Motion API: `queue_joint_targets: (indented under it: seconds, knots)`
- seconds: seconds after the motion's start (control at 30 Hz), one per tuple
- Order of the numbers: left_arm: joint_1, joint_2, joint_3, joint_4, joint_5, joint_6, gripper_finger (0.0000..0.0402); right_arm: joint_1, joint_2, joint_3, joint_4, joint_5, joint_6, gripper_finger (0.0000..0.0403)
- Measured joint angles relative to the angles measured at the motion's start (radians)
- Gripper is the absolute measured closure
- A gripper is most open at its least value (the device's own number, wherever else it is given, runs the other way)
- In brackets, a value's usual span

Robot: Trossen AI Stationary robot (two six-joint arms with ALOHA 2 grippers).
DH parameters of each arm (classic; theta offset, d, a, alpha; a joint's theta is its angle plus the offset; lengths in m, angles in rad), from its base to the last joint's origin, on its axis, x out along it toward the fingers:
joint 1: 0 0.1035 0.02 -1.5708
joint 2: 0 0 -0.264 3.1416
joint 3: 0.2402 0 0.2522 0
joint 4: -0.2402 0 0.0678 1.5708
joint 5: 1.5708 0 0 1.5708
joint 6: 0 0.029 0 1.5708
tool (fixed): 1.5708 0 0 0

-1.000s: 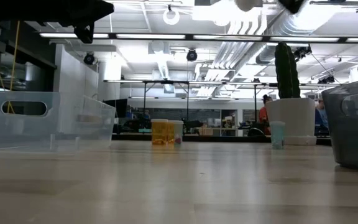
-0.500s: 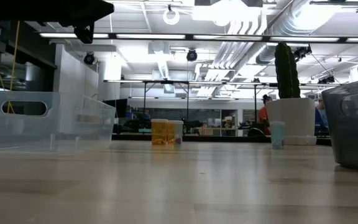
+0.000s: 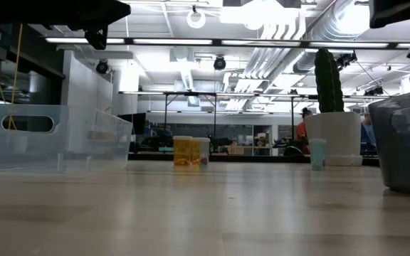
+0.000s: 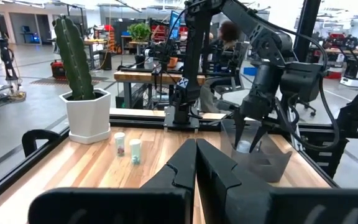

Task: Pick and place medicine bottles into bin by pill shape (circle, oval)
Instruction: Put the transparent tablet bottle into the black bin, then put the top orange capsule bottle into the transparent bin

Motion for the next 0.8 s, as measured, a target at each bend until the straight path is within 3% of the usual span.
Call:
queue_joint_targets:
  seconds: [0.33, 0.8]
  knots:
    - [0.0, 0.0, 0.0, 0.0, 0.0, 0.0, 0.0401, 0.0, 0.0, 0.0, 0.009, -0.012, 0.058, 0.0259]
    - [0.0, 0.0, 0.0, 0.0, 0.0, 0.0, 0.0401, -0.045, -0.009, 0.01, -0.031, -0.045, 0.008, 0.0207]
